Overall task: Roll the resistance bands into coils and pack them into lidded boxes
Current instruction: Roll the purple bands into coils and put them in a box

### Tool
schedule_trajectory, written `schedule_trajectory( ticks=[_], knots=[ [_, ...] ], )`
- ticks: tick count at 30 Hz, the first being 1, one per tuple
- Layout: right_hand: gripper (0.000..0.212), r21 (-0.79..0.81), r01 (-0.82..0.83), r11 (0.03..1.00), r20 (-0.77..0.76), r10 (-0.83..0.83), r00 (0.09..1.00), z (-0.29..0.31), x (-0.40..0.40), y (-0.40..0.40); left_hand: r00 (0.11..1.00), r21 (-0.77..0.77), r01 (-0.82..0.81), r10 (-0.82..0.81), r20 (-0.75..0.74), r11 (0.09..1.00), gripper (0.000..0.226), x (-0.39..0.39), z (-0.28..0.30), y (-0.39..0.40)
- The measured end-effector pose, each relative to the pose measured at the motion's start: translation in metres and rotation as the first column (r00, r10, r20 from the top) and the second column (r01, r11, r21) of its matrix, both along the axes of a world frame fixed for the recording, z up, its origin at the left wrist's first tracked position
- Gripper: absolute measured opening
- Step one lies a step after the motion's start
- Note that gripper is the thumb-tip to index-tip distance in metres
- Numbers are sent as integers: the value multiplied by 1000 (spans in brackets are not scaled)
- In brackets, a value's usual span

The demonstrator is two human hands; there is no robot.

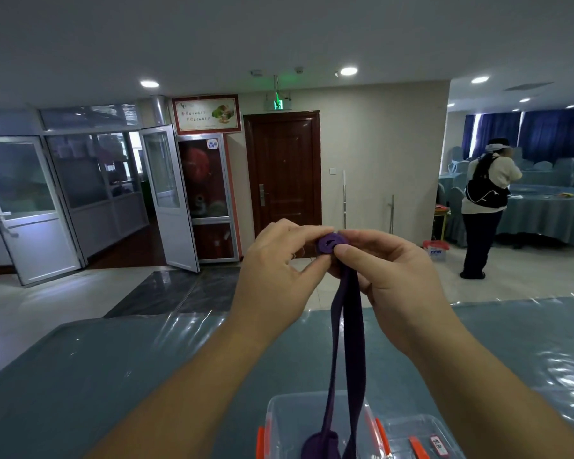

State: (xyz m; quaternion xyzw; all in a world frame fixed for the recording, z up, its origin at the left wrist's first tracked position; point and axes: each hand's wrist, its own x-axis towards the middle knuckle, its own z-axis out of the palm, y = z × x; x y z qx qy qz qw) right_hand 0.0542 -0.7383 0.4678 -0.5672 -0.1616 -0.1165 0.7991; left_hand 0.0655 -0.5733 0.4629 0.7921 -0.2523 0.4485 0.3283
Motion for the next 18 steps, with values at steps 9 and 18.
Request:
schedule_trajectory(
  ticks=[9, 18],
  knots=[
    [13, 3, 9, 1000, -17, -9, 1000, 0, -2, 4, 996, 19, -78, 77, 39, 997, 21, -3, 1, -2],
    [21, -169, 10, 986, -9, -12, 1000, 3, -2, -15, 998, 303, 43, -27, -56, 952, 39, 4, 4, 18]
  ],
)
